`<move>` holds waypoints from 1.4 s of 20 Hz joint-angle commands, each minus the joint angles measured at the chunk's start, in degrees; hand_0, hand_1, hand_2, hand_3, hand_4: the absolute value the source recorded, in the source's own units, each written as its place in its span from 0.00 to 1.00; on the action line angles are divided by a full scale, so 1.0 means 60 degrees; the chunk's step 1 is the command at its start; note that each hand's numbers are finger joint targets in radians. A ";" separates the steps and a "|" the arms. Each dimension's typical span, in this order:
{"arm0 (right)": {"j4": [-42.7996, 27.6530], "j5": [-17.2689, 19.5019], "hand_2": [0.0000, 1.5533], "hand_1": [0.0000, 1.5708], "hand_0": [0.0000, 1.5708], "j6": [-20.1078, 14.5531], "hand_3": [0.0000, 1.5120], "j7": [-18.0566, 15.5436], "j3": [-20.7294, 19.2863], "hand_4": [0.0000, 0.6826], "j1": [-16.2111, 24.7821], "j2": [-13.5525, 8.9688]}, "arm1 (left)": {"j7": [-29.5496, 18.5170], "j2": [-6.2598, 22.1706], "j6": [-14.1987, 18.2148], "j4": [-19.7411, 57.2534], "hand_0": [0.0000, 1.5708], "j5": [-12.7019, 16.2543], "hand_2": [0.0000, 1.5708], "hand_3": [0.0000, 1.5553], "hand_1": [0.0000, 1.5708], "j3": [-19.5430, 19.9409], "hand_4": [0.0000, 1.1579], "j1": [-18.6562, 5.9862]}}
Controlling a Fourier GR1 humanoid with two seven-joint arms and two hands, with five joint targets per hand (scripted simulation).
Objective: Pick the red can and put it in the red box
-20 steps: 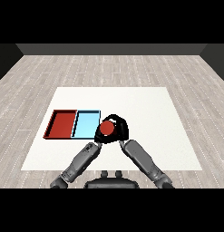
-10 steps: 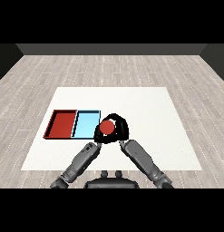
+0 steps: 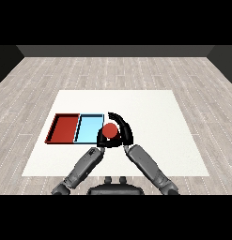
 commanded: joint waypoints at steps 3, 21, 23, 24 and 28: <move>-0.0599 0.0236 0.00 0.00 0.00 -0.0572 0.00 0.0957 0.0111 0.00 -0.0057 0.0009 | -0.0112 -0.0090 0.0227 -0.0546 1.00 -0.0555 1.00 0.96 1.00 0.0162 0.98 0.0412; -0.2168 -0.0341 0.00 0.00 0.00 0.1974 0.00 0.0064 -0.1854 0.00 0.2134 -0.0874 | 0.0980 0.0727 -0.0192 -0.1585 1.00 -0.0950 0.99 0.94 1.00 0.1023 0.98 0.0539; -0.3467 -0.0217 0.00 0.00 0.00 0.1402 0.00 0.0651 -0.1663 0.00 0.2591 -0.0610 | 0.0458 0.0162 -0.0025 -0.0370 1.00 -0.1271 1.00 0.95 1.00 0.1334 0.97 -0.0056; -0.3323 -0.0776 0.00 0.00 0.00 0.2112 0.00 0.0071 -0.1913 0.00 0.3203 -0.0916 | 0.0953 0.0829 -0.0309 -0.1232 1.00 -0.1005 1.00 0.95 1.00 0.1592 0.97 0.0207; -0.3902 -0.0805 0.00 0.00 0.00 0.2382 0.00 0.0167 -0.2601 0.00 0.3792 -0.1472 | 0.0940 0.1196 -0.0364 -0.1573 1.00 -0.1178 1.00 0.95 1.00 0.2076 0.98 0.0425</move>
